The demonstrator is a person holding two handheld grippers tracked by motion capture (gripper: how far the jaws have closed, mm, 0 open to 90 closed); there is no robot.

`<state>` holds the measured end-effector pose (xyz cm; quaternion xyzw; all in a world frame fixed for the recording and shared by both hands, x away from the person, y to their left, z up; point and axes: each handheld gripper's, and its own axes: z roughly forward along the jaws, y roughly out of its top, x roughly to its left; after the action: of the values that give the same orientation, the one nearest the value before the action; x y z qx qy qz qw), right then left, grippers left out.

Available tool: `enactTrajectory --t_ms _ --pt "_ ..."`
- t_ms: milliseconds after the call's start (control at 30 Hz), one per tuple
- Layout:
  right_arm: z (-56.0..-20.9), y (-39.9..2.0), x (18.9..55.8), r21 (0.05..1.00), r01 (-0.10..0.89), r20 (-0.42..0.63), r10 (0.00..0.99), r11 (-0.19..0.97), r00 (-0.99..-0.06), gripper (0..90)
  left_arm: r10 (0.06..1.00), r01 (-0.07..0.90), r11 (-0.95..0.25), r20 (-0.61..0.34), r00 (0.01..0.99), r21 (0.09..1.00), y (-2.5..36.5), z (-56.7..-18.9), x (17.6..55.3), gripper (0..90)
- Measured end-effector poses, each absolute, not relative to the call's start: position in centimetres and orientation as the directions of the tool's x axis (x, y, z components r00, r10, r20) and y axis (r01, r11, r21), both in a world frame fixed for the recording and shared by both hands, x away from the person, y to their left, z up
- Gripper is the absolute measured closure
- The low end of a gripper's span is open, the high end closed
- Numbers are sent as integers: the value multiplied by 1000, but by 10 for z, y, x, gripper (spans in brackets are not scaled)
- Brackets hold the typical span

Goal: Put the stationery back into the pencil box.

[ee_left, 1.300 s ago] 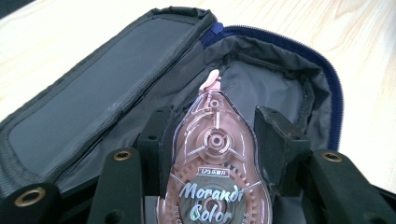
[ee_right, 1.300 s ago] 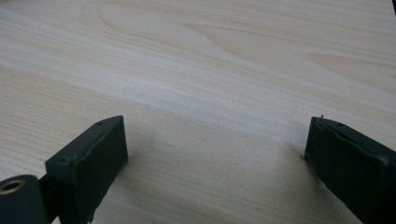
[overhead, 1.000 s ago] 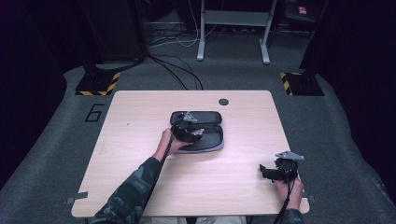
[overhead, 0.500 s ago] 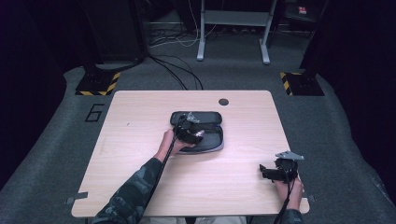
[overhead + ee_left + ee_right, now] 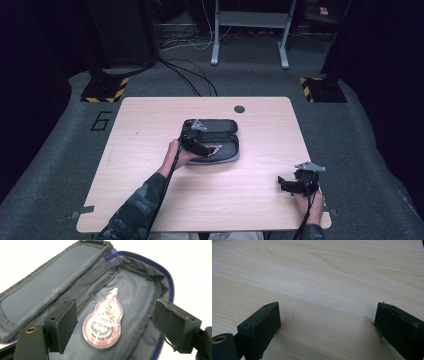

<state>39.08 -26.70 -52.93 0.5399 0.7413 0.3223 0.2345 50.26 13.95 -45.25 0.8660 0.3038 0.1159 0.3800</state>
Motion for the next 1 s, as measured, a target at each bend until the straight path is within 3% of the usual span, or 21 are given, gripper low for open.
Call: enactTrajectory --t_ms 467,1000 --pt "-529 -267 391 731 649 0 952 209 -307 62 644 406 -495 11 765 768 196 -448 449 148" --pt "-529 -267 391 731 649 0 952 209 -307 62 740 493 -467 19 673 734 265 -481 395 122"
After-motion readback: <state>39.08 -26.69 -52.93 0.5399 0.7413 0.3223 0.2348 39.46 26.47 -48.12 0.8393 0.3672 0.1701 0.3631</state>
